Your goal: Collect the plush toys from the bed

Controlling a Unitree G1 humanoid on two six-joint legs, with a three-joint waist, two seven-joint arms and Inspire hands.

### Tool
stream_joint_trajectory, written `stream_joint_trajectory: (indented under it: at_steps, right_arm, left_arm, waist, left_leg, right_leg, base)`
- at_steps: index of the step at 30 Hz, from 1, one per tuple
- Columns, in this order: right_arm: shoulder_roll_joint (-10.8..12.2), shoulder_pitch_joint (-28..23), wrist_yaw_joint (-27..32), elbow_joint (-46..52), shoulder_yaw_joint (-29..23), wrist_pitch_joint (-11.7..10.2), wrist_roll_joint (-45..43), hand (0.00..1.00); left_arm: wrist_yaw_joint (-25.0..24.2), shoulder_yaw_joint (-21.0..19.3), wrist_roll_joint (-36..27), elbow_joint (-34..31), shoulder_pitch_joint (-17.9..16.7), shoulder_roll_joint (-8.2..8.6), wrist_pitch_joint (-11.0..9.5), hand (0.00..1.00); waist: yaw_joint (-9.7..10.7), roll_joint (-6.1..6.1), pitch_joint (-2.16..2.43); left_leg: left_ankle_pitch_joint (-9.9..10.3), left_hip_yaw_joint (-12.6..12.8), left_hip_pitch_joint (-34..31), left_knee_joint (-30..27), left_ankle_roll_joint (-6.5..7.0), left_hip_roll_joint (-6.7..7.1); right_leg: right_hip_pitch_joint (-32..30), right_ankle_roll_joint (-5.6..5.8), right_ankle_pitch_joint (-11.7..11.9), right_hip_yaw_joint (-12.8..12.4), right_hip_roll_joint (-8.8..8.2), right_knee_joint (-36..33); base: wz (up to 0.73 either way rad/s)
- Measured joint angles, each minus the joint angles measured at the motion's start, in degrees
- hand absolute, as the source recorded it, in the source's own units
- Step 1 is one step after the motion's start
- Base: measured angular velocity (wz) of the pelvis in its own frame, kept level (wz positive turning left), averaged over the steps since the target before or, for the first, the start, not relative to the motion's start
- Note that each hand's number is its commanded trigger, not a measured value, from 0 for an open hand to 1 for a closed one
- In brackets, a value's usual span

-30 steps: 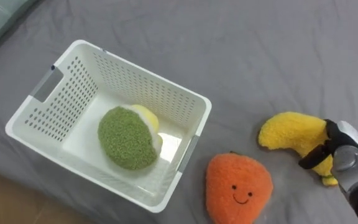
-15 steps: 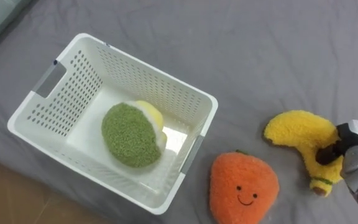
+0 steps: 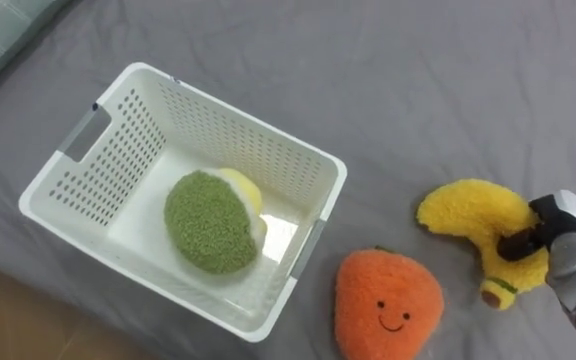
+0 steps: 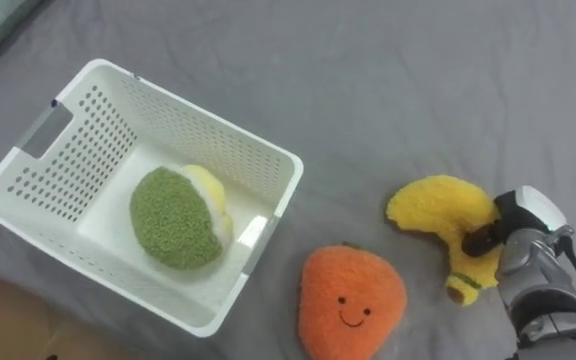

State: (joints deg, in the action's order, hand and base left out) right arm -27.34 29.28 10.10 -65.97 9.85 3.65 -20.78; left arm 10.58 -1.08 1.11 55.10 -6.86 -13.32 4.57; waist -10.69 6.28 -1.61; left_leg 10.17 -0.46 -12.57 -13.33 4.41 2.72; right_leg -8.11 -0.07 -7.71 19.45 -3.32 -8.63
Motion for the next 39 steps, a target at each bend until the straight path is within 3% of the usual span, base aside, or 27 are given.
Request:
stream_joint_trajectory:
  at_steps: [5, 7, 9, 10, 13, 20, 28, 33, 39]
  right_arm:
    - [-0.07, -1.59, -1.49, 11.02, -1.74, 0.9, -1.99, 1.0]
    - [-0.05, -4.53, -1.77, 18.47, -2.37, 1.42, -2.32, 1.0]
    - [-0.04, -6.41, -2.88, 23.23, -2.35, 1.48, -2.55, 1.0]
    - [-0.04, -7.86, -3.58, 26.81, -2.38, 2.16, -3.26, 1.0]
    - [0.1, -10.24, -5.16, 35.77, -2.4, 2.72, -6.65, 1.0]
    - [0.47, -12.0, -6.18, 50.03, -2.5, 2.71, -9.2, 1.0]
    - [1.57, -12.36, -11.37, 66.04, -2.3, 3.87, -13.77, 1.0]
    - [4.0, -12.1, -15.9, 68.93, -1.86, 5.83, -13.58, 1.0]
    - [6.07, -8.87, -19.41, 69.43, 0.77, 7.43, -13.72, 1.0]
  left_arm:
    - [0.48, -2.25, 1.6, -0.03, -1.42, -0.01, -0.06, 0.0]
    - [1.0, -2.69, 1.6, 0.22, -2.24, 0.07, -0.03, 0.0]
    - [1.68, -2.67, 1.04, 0.25, -2.9, 0.39, 0.05, 0.0]
    - [1.76, -2.73, 0.77, 0.24, -3.03, 0.61, 0.11, 0.0]
    - [1.73, -3.29, 0.76, 0.25, -3.13, 1.38, 0.12, 0.0]
    - [2.85, -3.3, 1.22, -0.21, -3.83, 1.79, 0.09, 0.0]
    - [3.65, -3.46, 1.96, -1.31, -2.68, 3.82, 0.09, 0.0]
    - [3.5, -3.21, 1.88, -1.53, -2.66, 4.93, 0.18, 0.0]
    - [3.5, -3.23, 2.17, -2.02, -2.52, 4.91, 0.2, 0.0]
  waist:
    - [2.3, 0.15, 0.35]
    - [2.47, 0.42, 1.33]
    - [2.71, 0.37, 1.51]
    - [2.74, 0.4, 1.8]
    - [2.66, 0.17, 1.93]
    - [3.66, -0.15, 1.88]
    - [2.23, -0.16, 1.57]
    - [0.46, -0.2, 1.38]
    - [-0.83, -0.28, 1.16]
  left_leg:
    - [0.0, 0.82, 3.75, 0.77, 0.0, -0.1]
    - [0.0, 1.76, 5.89, 1.52, 0.01, -0.24]
    - [0.0, 2.03, 7.95, 2.13, 0.02, -0.25]
    - [-0.01, 2.11, 8.83, 2.58, 0.04, -0.26]
    - [-0.12, 3.19, 10.88, 3.39, 0.12, -0.37]
    - [-0.22, 3.42, 12.89, 3.93, 0.15, -0.34]
    - [-0.24, 3.33, 13.61, 4.24, 0.19, -0.28]
    - [-0.24, 3.31, 13.83, 4.79, 0.21, -0.2]
    - [-0.24, 2.66, 13.66, 4.7, 0.21, -0.15]
  right_leg:
    - [2.97, 0.0, 0.0, -1.08, 0.03, -0.08]
    - [4.51, 0.0, 0.0, -2.0, 0.12, -0.08]
    - [6.11, 0.02, -0.01, -2.19, 0.18, -0.05]
    - [6.75, 0.03, -0.02, -2.3, 0.33, -0.06]
    - [7.99, 0.02, -0.01, -3.61, 0.48, -0.18]
    - [9.71, 0.03, 0.01, -4.0, 0.55, -0.25]
    - [10.23, 0.09, -0.02, -4.36, 0.72, -0.16]
    - [10.33, 0.24, -0.11, -4.54, 0.67, -0.16]
    - [10.24, 0.31, -0.16, -3.65, 0.25, -0.16]
  base:
    - [-0.11]
    - [-0.18]
    - [-0.12]
    - [-0.07]
    - [-0.16]
    - [-0.03]
    - [-0.01]
    - [-0.01]
    - [0.05]
